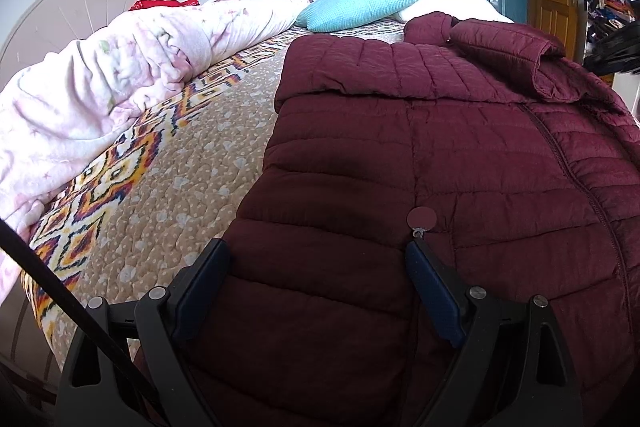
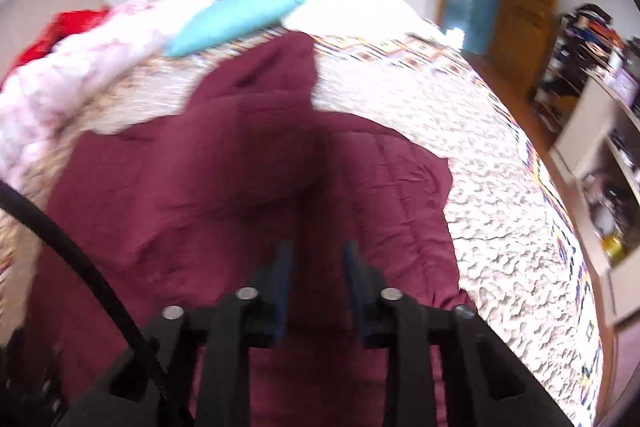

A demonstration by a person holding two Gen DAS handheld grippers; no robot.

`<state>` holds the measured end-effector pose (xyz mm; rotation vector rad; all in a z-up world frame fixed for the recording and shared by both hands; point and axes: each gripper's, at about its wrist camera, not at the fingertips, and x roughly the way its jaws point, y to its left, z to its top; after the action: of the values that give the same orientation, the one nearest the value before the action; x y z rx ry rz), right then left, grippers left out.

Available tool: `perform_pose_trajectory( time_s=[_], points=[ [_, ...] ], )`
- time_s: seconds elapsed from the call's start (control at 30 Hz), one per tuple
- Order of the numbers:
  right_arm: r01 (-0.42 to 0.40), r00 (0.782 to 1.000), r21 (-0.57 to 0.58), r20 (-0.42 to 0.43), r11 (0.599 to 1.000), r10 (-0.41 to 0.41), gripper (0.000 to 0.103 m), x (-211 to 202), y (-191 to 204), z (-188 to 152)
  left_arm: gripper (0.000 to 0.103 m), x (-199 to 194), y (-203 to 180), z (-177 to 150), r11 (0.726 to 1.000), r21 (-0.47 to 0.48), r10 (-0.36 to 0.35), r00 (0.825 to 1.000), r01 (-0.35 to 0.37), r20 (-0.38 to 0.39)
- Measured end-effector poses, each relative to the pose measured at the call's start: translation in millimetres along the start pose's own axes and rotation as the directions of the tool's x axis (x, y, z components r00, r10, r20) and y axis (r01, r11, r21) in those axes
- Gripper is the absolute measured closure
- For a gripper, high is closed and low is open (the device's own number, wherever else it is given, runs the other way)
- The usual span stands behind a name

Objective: Fold large clothes

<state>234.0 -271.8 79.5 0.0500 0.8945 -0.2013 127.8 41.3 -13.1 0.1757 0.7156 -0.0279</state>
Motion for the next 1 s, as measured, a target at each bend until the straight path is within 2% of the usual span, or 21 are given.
perform_pose_trajectory(
  time_s=[0.07, 0.13, 0.2, 0.23, 0.33, 0.43, 0.47, 0.6, 0.7, 0.77, 0.83, 1.0],
  points=[
    [-0.008, 1.0, 0.013, -0.028, 1.0, 0.008, 0.078, 24.5, 14.8, 13.8, 0.014, -0.1, 0.0, 0.0, 1.0, -0.001, -0.001, 1.0, 0.001, 0.001],
    [-0.015, 1.0, -0.007, -0.021, 1.0, 0.015, 0.078, 34.8, 38.8, 27.7, 0.014, -0.1, 0.0, 0.0, 1.0, -0.001, -0.001, 1.0, 0.001, 0.001],
    [-0.059, 0.998, -0.039, -0.022, 0.997, 0.058, 0.078, 42.0, 74.3, 43.6, 0.014, -0.1, -0.3, 0.1, 1.0, -0.001, -0.001, 1.0, 0.001, 0.001],
    [-0.107, 0.994, -0.053, -0.027, 0.993, 0.106, 0.078, 45.2, 95.1, 51.0, 0.014, -0.2, -0.1, 0.0, 1.0, -0.001, 0.0, 1.0, 0.0, 0.001],
    [-0.264, 0.963, -0.102, -0.078, 0.959, 0.257, 0.078, 51.0, 155.5, 62.1, 0.014, -0.1, 0.0, 0.1, 1.0, -0.001, -0.001, 1.0, 0.001, 0.001],
    [-0.371, 0.927, -0.168, -0.117, 0.913, 0.356, 0.078, 46.5, 198.4, 57.0, 0.014, 0.4, 0.4, 0.3, 1.0, -0.002, -0.003, 1.0, 0.003, 0.0],
    [-0.387, 0.921, -0.185, -0.12, 0.903, 0.37, 0.078, 43.9, 205.5, 55.3, 0.014, 0.2, 0.7, 0.3, 1.0, -0.003, -0.004, 1.0, 0.004, 0.001],
    [-0.334, 0.943, -0.216, -0.074, 0.917, 0.326, 0.076, 23.8, 204.5, 43.9, 0.014, -0.9, 1.1, 0.4, 1.0, -0.009, -0.009, 1.0, 0.009, 0.007],
    [-0.357, 0.934, -0.223, -0.077, 0.907, 0.349, 0.051, 12.3, 206.8, 32.7, 0.014, -0.9, 1.0, 0.5, 1.0, -0.009, -0.008, 1.0, 0.008, 0.008],
    [-0.379, 0.925, -0.228, -0.077, 0.897, 0.371, 0.045, 7.9, 208.5, 28.5, 0.014, -0.7, 1.2, 0.5, 1.0, -0.009, -0.009, 1.0, 0.009, 0.008],
    [-0.422, 0.907, -0.244, -0.1, 0.873, 0.41, 0.042, 6.2, 223.2, 24.8, 0.014, -0.6, 1.3, 0.4, 1.0, -0.01, -0.009, 1.0, 0.009, 0.008],
    [-0.429, 0.903, -0.301, -0.135, 0.852, 0.407, 0.037, 18.2, 265.6, 23.3, 0.014, -1.3, 1.3, 0.5, 1.0, -0.014, -0.013, 1.0, 0.013, 0.011]
  ],
)
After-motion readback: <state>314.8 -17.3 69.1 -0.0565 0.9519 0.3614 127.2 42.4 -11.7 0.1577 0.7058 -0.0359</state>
